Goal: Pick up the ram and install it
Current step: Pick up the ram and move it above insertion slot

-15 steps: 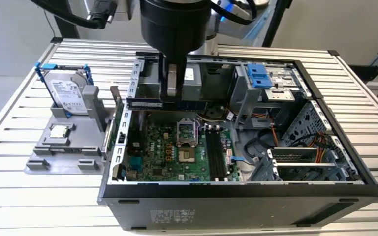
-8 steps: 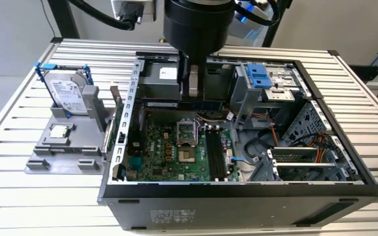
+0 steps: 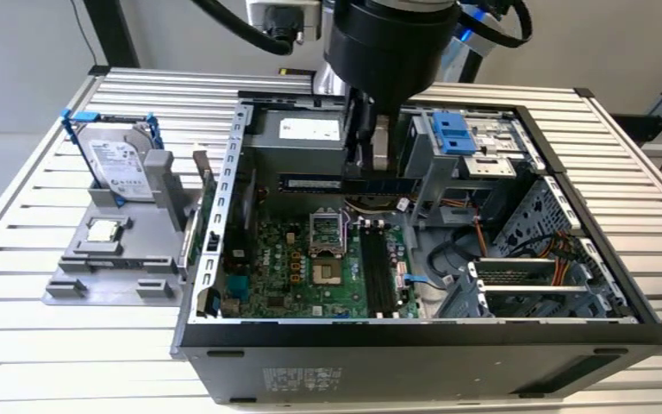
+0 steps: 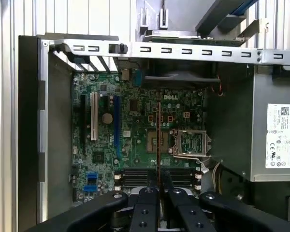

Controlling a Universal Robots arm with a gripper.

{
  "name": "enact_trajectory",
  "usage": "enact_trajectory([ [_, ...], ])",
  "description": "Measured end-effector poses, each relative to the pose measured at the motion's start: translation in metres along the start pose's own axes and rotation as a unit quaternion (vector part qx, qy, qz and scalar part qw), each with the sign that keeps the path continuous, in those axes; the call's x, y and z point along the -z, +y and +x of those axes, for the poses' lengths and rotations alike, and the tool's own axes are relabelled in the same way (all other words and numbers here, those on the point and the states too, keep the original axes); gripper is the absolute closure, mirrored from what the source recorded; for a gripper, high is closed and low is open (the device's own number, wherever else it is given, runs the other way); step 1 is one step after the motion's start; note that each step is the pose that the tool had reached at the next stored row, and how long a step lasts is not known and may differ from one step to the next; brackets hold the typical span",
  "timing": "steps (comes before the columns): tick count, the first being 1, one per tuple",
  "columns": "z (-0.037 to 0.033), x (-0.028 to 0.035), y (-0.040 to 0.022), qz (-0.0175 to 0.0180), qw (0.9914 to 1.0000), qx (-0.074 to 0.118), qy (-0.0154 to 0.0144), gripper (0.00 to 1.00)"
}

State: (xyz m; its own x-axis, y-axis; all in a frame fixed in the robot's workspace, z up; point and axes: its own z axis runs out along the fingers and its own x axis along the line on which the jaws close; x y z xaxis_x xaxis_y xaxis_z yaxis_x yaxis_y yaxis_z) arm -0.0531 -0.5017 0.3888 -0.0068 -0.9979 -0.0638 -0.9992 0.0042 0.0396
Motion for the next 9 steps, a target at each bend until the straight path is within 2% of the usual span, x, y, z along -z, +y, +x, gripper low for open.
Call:
enact_trajectory([
  [9,-0.0002,0.0012,-0.0306,-0.0011,1.00000,0.001,0.0001,1.00],
])
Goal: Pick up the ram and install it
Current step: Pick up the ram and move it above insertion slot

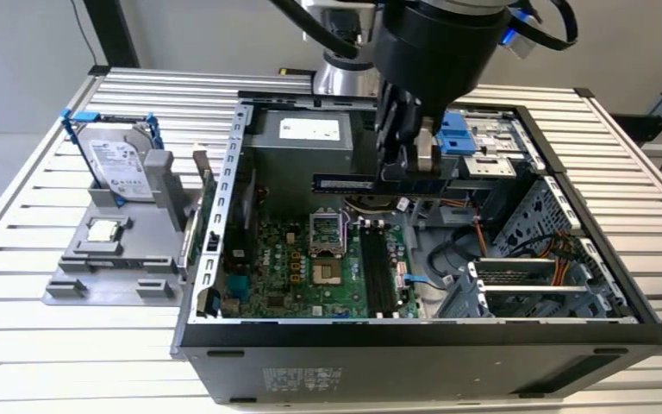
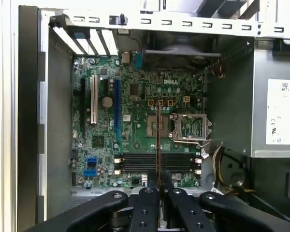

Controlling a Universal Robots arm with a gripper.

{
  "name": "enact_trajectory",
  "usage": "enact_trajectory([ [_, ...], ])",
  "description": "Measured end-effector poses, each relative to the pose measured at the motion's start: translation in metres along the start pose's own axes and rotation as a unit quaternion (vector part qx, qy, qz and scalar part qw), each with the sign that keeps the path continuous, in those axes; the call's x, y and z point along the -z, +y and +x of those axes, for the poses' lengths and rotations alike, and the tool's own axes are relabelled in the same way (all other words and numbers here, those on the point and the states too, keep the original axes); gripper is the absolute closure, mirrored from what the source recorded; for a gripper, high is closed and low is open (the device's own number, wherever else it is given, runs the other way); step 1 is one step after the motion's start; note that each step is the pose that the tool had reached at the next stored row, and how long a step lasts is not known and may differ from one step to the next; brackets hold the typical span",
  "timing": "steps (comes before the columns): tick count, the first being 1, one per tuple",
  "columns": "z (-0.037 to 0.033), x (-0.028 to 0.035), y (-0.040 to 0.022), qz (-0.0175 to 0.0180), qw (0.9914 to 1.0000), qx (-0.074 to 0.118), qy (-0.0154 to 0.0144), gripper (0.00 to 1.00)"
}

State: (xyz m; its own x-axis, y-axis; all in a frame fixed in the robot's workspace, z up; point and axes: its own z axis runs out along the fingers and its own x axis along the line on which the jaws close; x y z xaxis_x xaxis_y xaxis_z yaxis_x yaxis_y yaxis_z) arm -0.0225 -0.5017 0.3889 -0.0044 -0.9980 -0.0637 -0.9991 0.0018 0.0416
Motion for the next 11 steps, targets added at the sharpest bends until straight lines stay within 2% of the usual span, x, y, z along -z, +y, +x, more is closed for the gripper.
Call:
enact_trajectory([
  [11,-0.0002,0.0015,-0.0369,-0.0016,1.00000,0.000,0.0000,1.00],
])
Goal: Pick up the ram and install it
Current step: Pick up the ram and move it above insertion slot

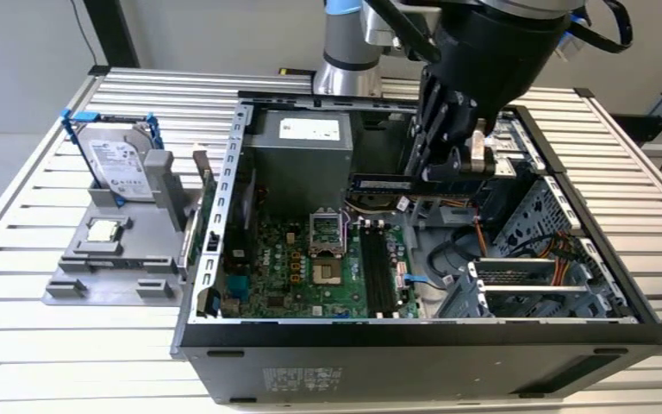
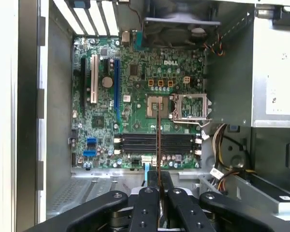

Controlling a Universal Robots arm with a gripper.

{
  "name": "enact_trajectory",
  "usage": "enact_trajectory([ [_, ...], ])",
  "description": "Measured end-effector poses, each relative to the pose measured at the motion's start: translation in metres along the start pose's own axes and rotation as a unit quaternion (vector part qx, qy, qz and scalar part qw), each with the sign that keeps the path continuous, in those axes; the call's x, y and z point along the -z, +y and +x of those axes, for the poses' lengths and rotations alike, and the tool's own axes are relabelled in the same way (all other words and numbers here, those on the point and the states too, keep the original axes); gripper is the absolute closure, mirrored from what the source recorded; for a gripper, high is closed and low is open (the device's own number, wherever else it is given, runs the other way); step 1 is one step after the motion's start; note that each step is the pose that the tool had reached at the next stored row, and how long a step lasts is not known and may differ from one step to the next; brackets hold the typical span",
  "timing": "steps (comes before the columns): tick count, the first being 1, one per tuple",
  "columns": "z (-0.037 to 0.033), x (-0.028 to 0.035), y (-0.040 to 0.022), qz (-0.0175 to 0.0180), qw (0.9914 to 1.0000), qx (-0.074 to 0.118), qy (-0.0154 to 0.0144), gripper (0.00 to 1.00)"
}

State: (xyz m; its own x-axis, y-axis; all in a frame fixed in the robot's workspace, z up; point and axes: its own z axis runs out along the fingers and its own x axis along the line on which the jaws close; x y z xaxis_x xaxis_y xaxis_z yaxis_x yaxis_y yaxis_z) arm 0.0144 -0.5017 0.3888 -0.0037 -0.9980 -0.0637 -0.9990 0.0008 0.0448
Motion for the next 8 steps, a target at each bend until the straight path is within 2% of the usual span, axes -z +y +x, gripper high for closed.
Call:
enact_trajectory([
  [3,0.0000,0.0003,-0.0052,-0.0001,1.00000,0.000,0.0000,1.00],
  [8,-0.0008,0.0001,-0.0052,-0.0001,1.00000,0.000,-0.0001,1.00],
])
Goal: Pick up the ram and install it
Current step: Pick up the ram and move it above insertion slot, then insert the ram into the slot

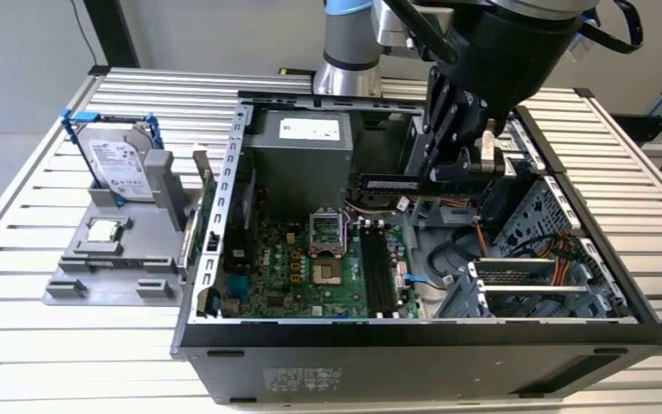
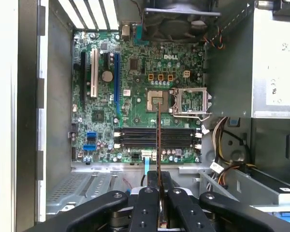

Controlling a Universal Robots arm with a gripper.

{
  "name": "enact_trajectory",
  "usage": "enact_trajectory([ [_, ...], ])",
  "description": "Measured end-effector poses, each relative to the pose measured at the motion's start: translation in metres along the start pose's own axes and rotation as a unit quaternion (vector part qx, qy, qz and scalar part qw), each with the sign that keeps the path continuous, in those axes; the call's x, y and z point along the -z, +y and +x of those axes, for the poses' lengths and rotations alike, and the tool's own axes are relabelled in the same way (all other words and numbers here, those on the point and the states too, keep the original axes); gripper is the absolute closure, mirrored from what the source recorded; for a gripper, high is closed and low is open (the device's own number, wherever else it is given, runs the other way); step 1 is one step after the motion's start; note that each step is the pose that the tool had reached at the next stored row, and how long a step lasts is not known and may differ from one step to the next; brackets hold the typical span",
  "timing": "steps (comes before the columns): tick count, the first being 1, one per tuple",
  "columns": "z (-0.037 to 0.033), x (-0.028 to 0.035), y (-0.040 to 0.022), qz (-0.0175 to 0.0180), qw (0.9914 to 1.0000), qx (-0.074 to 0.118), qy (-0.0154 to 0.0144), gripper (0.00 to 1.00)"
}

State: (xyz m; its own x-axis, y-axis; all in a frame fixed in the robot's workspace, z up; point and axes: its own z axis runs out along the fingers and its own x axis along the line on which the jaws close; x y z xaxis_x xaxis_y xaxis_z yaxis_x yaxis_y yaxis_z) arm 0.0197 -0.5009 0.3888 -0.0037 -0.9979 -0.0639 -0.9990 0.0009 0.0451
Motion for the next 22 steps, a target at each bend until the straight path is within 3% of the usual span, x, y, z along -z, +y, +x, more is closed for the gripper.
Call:
enact_trajectory([
  [8,-0.0217,-0.0013,-0.0001,0.0000,1.00000,-0.001,0.0001,1.00],
  [22,-0.0415,-0.0025,-0.0008,0.0007,0.99994,-0.011,-0.0004,1.00],
])
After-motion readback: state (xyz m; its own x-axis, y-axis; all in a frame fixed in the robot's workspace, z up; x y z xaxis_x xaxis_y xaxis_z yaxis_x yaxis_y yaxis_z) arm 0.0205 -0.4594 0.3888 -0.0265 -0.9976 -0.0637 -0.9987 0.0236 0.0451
